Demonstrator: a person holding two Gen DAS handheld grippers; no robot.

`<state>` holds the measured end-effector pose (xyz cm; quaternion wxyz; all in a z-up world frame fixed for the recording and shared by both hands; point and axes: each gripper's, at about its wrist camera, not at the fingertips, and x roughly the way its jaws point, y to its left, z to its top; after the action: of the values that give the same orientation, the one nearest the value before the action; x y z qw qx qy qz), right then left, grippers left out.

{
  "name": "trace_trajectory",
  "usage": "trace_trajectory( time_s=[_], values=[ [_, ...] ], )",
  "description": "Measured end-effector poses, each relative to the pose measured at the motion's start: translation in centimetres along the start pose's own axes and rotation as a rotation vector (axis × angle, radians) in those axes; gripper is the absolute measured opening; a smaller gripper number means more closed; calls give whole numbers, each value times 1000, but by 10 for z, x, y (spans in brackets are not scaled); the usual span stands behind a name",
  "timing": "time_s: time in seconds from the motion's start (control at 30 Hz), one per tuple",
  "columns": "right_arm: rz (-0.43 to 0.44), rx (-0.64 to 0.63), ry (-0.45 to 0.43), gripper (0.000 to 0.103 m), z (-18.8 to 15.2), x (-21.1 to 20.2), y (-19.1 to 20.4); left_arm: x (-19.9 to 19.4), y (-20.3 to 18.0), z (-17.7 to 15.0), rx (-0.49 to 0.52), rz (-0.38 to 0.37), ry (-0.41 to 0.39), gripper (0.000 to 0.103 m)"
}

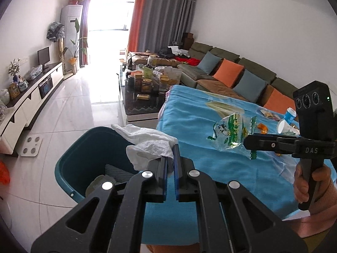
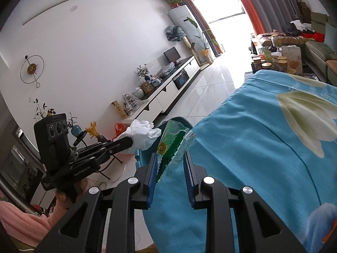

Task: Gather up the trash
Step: 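Carry the tissue and green wrapper over the teal bin with both tools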

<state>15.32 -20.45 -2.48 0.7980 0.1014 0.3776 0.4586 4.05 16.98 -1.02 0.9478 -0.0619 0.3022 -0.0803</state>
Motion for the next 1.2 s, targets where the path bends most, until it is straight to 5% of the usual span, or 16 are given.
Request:
trace_trajectory(
  time_s=[1.2],
  values=[
    [54, -51, 153, 23, 36, 97, 27, 29, 66, -10, -134, 73, 68, 5]
  ],
)
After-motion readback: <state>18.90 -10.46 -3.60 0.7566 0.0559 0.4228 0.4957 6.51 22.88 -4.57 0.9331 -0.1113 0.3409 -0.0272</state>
